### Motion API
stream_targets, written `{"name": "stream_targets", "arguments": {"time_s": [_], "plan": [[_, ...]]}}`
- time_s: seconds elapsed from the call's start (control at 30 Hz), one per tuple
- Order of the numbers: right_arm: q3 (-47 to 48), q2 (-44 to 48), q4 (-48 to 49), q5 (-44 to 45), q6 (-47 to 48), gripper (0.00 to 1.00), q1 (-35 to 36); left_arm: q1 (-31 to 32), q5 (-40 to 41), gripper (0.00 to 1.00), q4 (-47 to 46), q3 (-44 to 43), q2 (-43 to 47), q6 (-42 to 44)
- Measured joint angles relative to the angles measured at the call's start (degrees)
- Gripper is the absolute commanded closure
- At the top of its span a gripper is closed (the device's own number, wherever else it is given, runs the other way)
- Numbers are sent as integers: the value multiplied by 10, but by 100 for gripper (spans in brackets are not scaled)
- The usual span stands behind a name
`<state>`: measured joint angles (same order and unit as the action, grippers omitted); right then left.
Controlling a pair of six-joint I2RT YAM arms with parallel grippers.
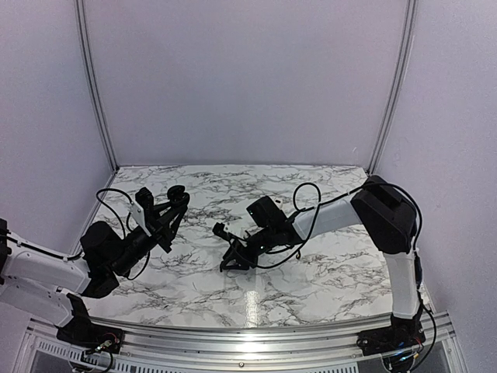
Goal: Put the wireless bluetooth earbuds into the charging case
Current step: Pick up the right earbud from the center of the board.
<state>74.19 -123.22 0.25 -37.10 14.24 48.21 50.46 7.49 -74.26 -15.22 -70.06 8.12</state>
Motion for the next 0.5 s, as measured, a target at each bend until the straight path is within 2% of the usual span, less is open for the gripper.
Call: {"name": "stream_targets", "arguments": {"time_s": [0.3, 0.5], "plan": [[-6, -5, 26, 1, 16, 65, 2, 0, 0, 94, 0, 0, 0, 0], [-7, -7, 33, 10, 24, 72, 6, 0, 0, 94, 0, 0, -1, 0]]}}
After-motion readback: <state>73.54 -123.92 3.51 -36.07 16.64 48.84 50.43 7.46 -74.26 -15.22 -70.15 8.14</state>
